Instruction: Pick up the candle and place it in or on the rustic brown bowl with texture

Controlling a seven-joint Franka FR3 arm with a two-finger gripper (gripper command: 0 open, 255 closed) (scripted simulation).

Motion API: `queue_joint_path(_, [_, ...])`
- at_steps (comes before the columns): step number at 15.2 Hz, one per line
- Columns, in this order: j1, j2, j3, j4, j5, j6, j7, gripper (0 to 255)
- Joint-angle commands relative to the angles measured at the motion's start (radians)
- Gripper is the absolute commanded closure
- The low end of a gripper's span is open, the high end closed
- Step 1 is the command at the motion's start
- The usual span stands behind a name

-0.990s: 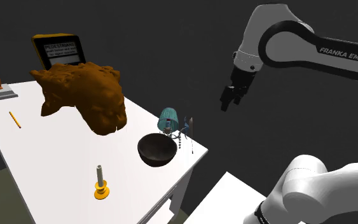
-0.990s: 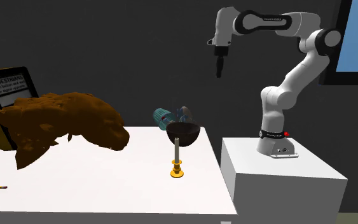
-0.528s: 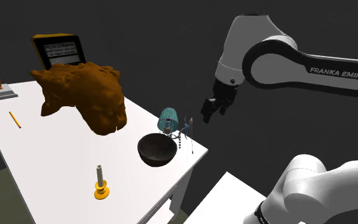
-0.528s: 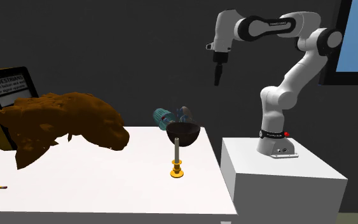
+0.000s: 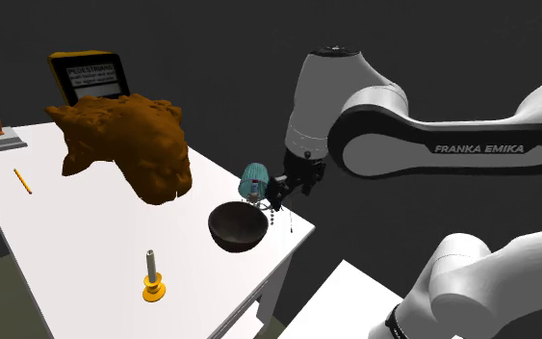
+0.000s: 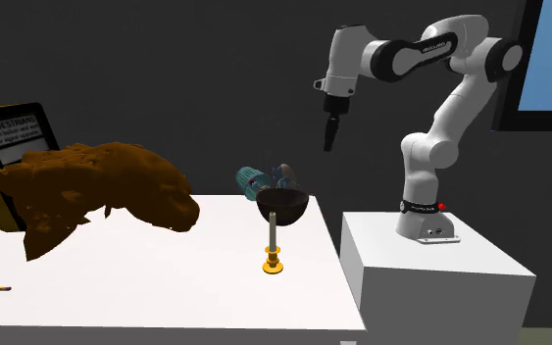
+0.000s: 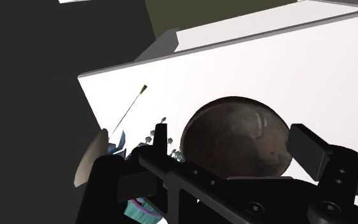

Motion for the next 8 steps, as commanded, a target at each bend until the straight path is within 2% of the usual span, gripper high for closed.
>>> queue_joint_path(1, [-0.003,0.056,0.055,0.016,-0.006,0.039,0.071,0])
queue_joint_path(5, [-0.021,0.179,0.162,0.068,-0.046,0.102,0.214,0])
queue_joint_path(8, [-0.041,0.290,0.244,0.124,-0.107,0.136,0.335,0])
